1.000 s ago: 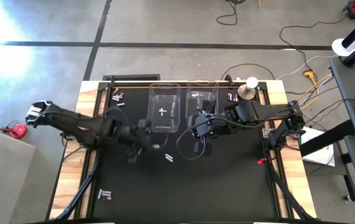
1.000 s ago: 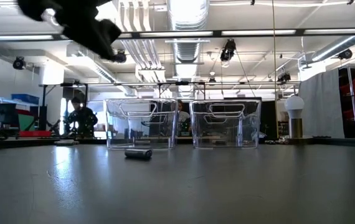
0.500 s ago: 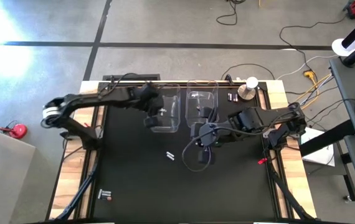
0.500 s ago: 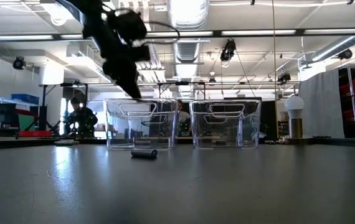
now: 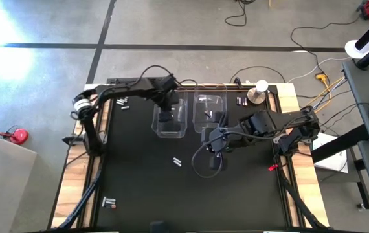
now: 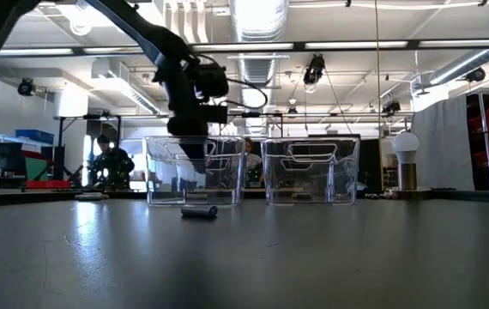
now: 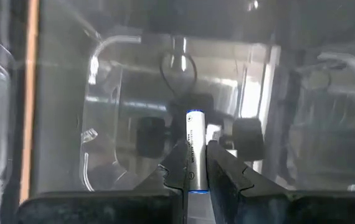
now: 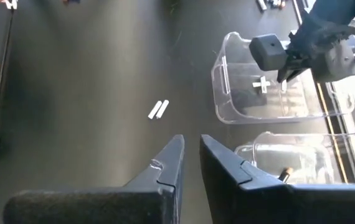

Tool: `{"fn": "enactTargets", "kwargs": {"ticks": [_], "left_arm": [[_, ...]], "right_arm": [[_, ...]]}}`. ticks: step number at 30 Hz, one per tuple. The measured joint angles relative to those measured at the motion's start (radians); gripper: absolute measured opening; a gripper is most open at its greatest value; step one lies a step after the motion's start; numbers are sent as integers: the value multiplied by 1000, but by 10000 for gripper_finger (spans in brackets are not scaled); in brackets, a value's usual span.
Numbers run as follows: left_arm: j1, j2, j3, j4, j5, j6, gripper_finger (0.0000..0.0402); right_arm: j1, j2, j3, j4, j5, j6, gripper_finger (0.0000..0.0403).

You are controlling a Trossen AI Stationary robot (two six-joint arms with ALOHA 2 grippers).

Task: Sort batteries
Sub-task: Put the white battery into the left transparent bin

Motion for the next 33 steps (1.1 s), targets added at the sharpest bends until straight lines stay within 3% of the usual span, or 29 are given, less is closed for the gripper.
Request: {"fn": "enactTargets", "kwargs": {"ticks": [18, 27, 33], "left_arm": [[3, 126, 11, 16, 1, -8, 24], [3, 127, 10, 20, 1, -10, 33], [3, 121, 8, 12, -20, -11, 65]], "right_arm": [[9, -26, 0, -57, -3, 86, 53], [9, -44, 0, -58, -3, 139, 116], [11, -85, 0, -66, 4, 181, 168]]}}
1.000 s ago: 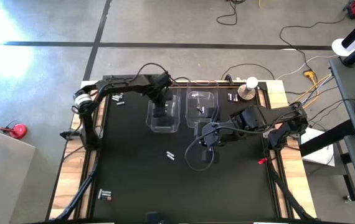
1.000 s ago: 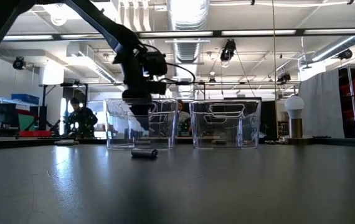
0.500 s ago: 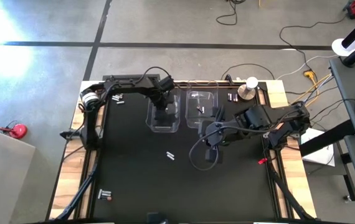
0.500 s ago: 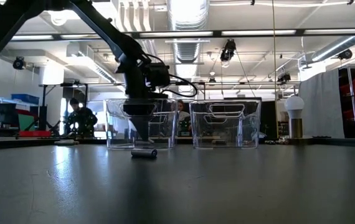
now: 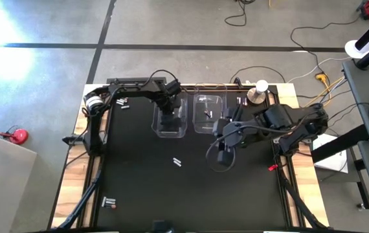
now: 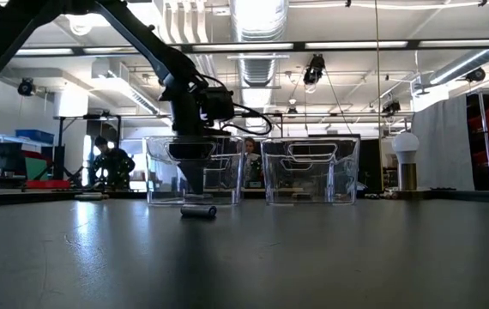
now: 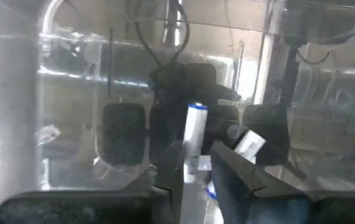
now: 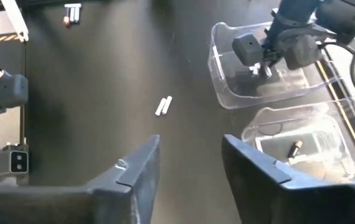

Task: Sort batteries
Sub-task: Put the white battery into the left transparent bin

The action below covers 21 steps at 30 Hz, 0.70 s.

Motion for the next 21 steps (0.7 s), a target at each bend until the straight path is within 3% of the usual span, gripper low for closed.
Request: {"fn": "enactTargets", "kwargs": {"ticks": [8, 14, 21], "left_arm": [[-6, -60, 57, -63, -10, -56, 136], [-48, -179, 115, -144, 0, -87, 147], [-190, -388, -5, -153, 195, -263, 142]], "right_arm": [[2, -21, -8, 14, 39, 1, 213], [12, -21, -61, 46, 57, 28, 227], [69, -19, -119, 60, 58, 102, 233]]}}
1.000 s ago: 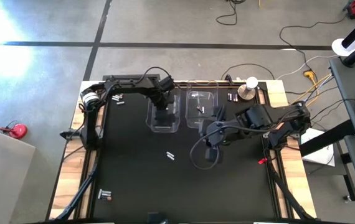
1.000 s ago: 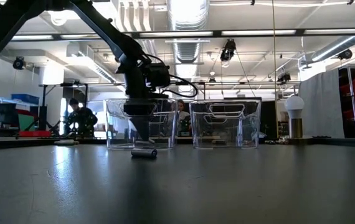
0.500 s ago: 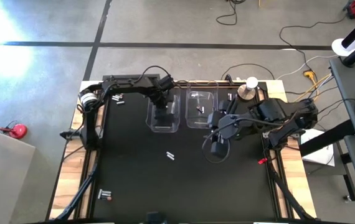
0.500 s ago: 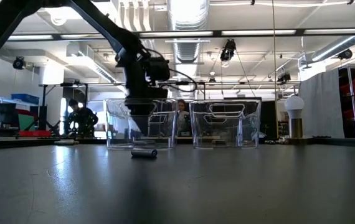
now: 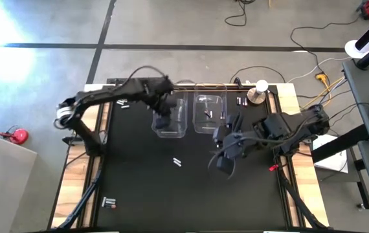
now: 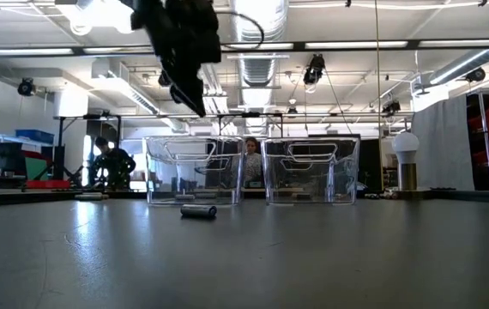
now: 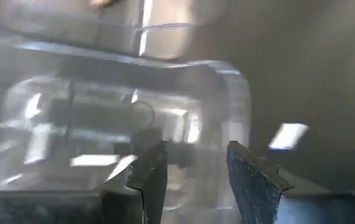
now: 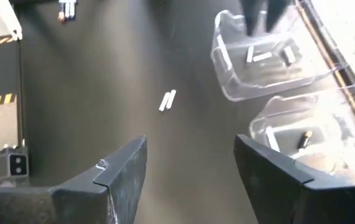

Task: Sort batteries
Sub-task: Put the white battery into the left transparent bin

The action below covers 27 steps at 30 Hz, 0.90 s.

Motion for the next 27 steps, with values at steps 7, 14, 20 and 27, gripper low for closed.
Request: {"fn": "enactTargets", "kwargs": {"ticks": [7, 14, 20, 27], "left_arm": [[-288, -148, -306, 337, -8, -61, 134], [-494, -105, -468, 540, -171, -136, 134], [-500, 1, -481, 567, -196, -148, 134], [-492, 101, -432, 561, -212, -21, 130]], "right_arm": [[27, 1, -29, 1, 76, 46, 224], [27, 5, -30, 21, 77, 75, 229], [27, 6, -30, 59, 77, 74, 228], [37, 6, -30, 83, 77, 107, 217]]}}
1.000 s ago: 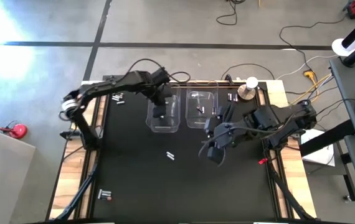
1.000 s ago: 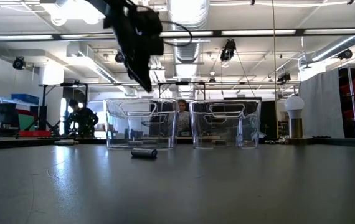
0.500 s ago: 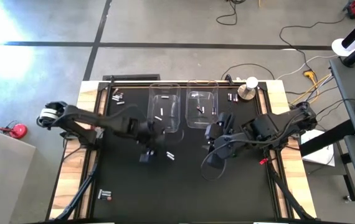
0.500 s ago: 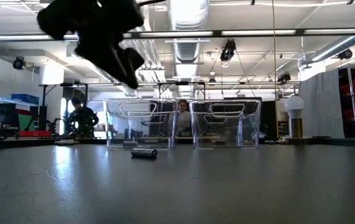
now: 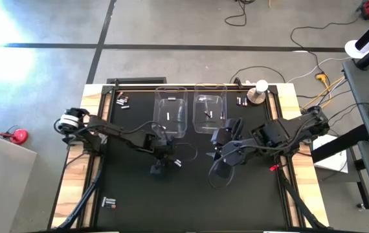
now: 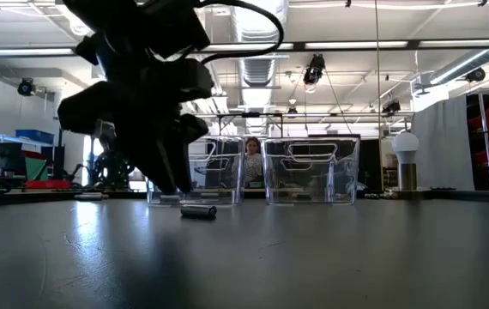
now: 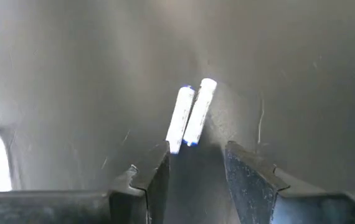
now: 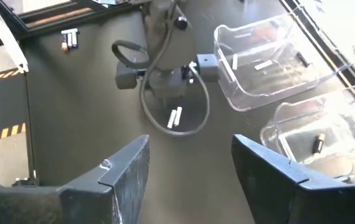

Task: Sort batteries
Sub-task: Put the white battery into the left transparent bin

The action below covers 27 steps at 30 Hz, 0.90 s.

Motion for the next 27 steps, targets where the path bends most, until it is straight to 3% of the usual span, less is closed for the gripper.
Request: {"fn": "enactTargets", "kwargs": {"ticks": [10, 14, 27], "left_arm": [[27, 110, 106, -106, -27, 88, 117], [30, 128, 131, -182, -17, 113, 117], [29, 133, 170, -210, -17, 90, 117]], "right_arm": [[26, 1, 0, 26, 0, 38, 216], [44, 1, -1, 38, -1, 54, 212], [71, 1, -59, 52, -1, 123, 203]]}}
